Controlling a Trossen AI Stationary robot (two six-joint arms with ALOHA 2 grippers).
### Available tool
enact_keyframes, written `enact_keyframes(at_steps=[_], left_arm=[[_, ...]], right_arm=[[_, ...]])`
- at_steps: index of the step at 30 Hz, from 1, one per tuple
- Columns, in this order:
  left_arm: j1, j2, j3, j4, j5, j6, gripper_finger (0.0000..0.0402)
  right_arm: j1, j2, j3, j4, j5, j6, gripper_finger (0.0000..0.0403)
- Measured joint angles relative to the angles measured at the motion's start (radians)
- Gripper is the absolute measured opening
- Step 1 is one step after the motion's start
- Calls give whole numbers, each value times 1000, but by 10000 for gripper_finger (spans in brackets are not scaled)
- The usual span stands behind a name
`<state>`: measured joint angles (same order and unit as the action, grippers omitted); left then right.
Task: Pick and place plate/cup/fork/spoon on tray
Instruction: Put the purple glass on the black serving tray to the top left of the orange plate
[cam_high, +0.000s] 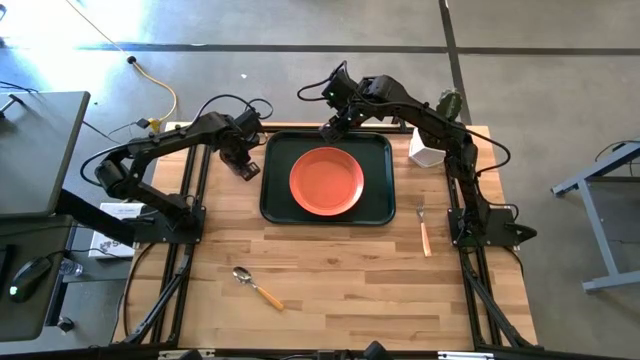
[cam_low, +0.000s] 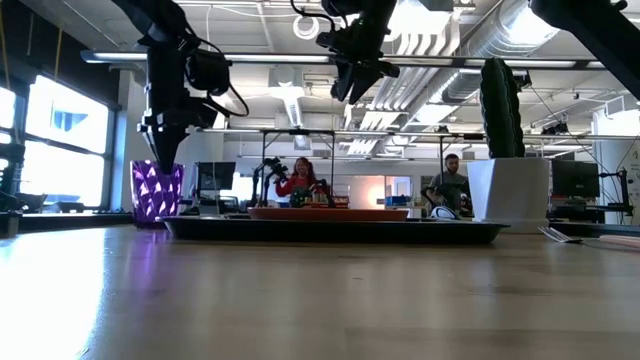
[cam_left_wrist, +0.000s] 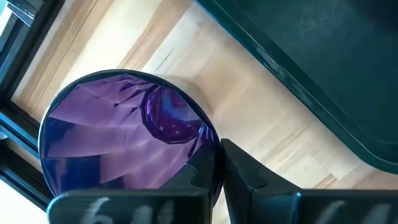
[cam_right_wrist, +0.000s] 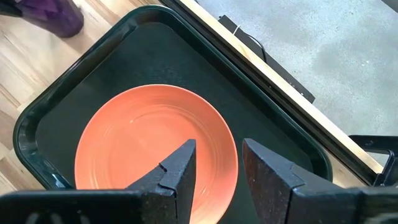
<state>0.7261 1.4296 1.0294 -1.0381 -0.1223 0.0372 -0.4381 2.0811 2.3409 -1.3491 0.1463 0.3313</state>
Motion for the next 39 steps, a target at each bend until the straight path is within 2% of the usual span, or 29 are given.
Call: enact_keyframes(at_steps=[5, 14, 18, 22, 28, 39], left_arm=[[-3, -35, 0, -2, -4, 12, 5], [-37, -182, 0, 12, -6, 50, 5], [-58, -247, 0, 74, -6, 115, 5], [-76, -290, 0, 164, -6, 192, 5], [-118, -295, 1, 292, -5, 366, 5], [-171, -229, 1, 381, 13, 553, 5]], right_arm=[[0, 0, 0, 0, 0, 0, 124], [0, 0, 0, -57, -19, 0, 124], [0, -2, 0, -57, -16, 0, 124], [2, -24, 0, -37, 46, -4, 124], [2, -65, 0, -25, 130, -19, 124], [-23, -106, 0, -23, 140, -53, 124]])
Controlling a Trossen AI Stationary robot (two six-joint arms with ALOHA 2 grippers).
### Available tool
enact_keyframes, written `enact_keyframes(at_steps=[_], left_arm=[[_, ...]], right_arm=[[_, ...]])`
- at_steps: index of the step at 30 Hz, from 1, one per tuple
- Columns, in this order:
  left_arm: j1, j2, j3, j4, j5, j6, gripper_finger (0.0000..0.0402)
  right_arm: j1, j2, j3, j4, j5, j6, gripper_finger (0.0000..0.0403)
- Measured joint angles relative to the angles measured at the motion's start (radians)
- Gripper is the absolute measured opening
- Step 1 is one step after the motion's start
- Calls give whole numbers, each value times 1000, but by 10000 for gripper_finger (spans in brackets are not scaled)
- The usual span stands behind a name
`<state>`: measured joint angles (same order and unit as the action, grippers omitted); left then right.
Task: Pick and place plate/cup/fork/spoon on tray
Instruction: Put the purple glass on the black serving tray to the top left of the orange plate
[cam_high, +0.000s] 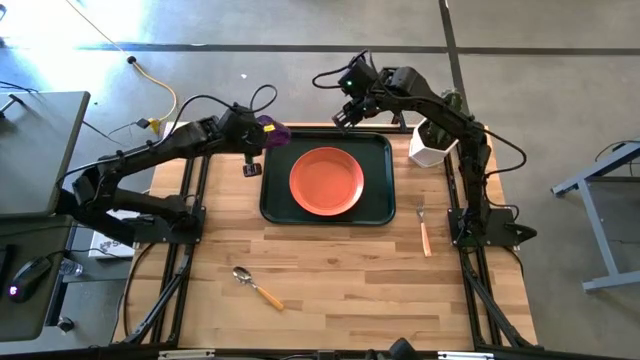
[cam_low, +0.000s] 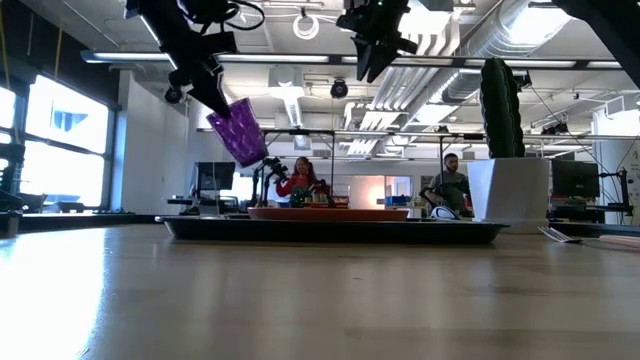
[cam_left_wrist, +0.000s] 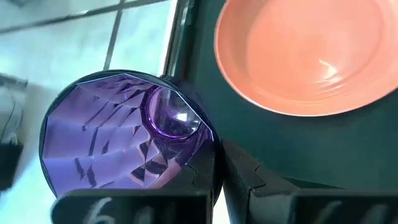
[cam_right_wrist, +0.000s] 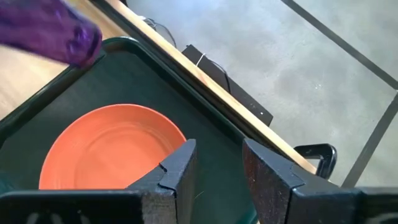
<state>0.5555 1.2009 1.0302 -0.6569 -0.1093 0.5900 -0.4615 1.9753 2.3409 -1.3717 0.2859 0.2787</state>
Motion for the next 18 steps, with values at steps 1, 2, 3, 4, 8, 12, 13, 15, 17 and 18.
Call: enact_keyframes(at_steps=[1, 2, 3, 4, 8, 12, 13, 15, 17, 18], left_arm=[[-1, 8, 0, 4, 13, 17, 5], [-4, 18, 2, 7, 18, 27, 5], [-6, 30, 9, 4, 23, 32, 5], [-8, 46, 22, -3, 23, 32, 5], [-8, 110, 116, -40, 26, 20, 5], [6, 184, 198, -122, 26, 17, 5], [8, 202, 215, -139, 27, 17, 5], [17, 237, 238, -166, 36, 16, 5], [21, 271, 253, -189, 52, 13, 5], [21, 287, 259, -191, 57, 8, 5]], right_arm=[[-4, -1, 0, 0, 0, 0, 124], [-7, -1, 0, 0, -1, 0, 124], [-11, -1, 0, 0, -2, -6, 124], [-14, -1, 0, -1, -2, -13, 124], [-19, -1, 0, -1, -2, -31, 124], [-19, -1, 0, -1, -5, -50, 124], [-19, -1, 0, -1, -5, -53, 124], [-19, -1, 0, -1, -5, -56, 124], [-19, -1, 0, -1, -5, -56, 124], [-19, -1, 0, -2, -5, -56, 124]])
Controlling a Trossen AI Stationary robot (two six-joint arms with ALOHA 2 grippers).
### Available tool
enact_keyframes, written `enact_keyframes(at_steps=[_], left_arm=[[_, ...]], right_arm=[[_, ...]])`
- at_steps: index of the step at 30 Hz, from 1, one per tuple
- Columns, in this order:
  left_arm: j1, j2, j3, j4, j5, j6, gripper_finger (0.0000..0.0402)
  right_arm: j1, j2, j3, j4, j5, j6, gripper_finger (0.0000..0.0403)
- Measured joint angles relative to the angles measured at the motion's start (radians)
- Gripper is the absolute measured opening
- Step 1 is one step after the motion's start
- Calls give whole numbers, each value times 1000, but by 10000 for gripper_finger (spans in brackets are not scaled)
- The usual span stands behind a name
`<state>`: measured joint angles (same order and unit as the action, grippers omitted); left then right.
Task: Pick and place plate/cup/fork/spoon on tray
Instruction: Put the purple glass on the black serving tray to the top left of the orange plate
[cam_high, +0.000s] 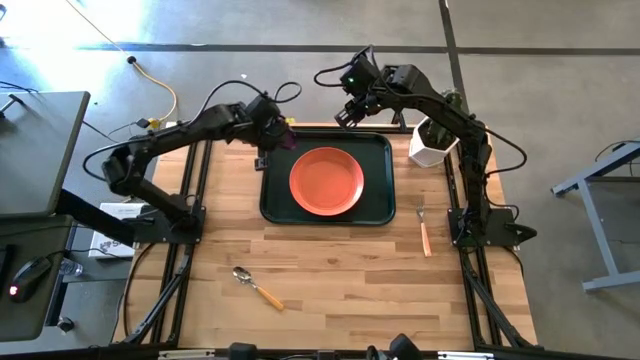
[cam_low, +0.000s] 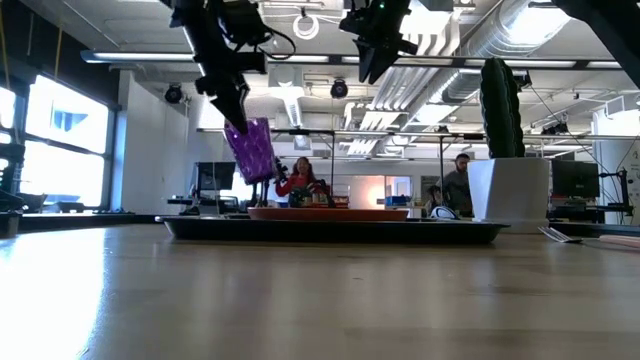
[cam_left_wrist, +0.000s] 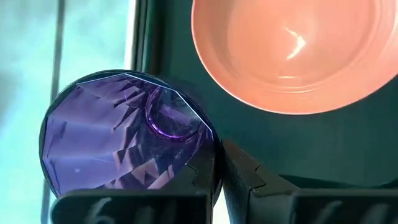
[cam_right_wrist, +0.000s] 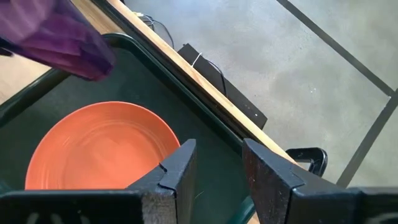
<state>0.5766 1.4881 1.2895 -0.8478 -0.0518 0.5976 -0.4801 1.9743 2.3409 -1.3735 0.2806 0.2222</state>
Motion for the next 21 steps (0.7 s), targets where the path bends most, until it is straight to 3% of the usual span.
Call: enact_keyframes(at_steps=[21], left_arm=[[0, 196, 24, -30, -35, 54, 5]], right_arm=[[0, 0, 0, 1, 0, -46, 124]])
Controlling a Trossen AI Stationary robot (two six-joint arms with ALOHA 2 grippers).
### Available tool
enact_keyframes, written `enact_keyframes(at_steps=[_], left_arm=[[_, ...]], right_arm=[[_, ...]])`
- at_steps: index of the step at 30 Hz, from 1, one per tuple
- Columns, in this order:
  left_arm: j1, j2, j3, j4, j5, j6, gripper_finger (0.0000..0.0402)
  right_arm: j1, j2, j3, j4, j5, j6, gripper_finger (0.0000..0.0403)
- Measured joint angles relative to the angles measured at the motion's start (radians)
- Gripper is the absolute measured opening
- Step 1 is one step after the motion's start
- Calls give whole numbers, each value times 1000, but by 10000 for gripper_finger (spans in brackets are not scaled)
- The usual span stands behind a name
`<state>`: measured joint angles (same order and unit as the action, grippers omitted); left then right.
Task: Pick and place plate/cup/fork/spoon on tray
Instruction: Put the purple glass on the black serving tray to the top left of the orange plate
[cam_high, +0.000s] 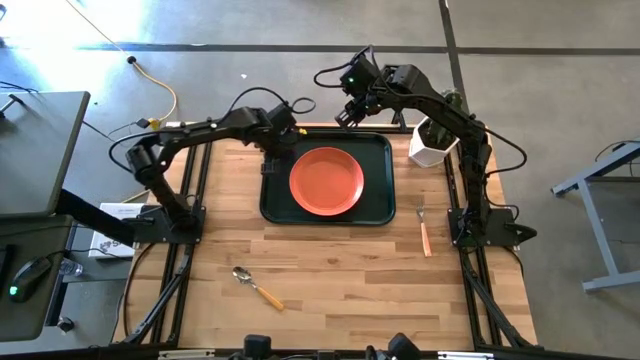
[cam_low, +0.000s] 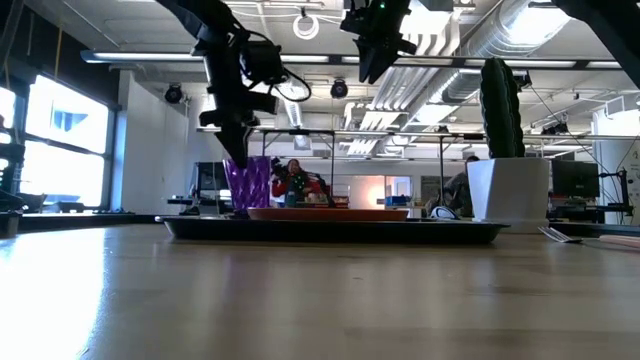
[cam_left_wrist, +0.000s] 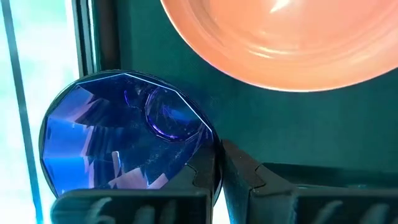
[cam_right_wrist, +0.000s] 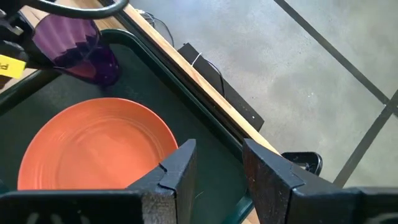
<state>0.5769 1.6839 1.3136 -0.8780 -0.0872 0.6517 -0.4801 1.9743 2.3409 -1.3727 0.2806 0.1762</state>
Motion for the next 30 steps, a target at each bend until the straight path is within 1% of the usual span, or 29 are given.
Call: enact_keyframes(at_steps=[15, 25, 30], left_arm=[[1, 10, 0, 0, 10, 59, 5], [1, 17, 0, -3, 15, 59, 5], [9, 36, 0, -15, 49, 35, 5]], right_arm=[[0, 0, 0, 0, -2, -2, 124], [0, 0, 0, 0, -3, -2, 124], [0, 0, 0, 0, -3, -2, 124]])
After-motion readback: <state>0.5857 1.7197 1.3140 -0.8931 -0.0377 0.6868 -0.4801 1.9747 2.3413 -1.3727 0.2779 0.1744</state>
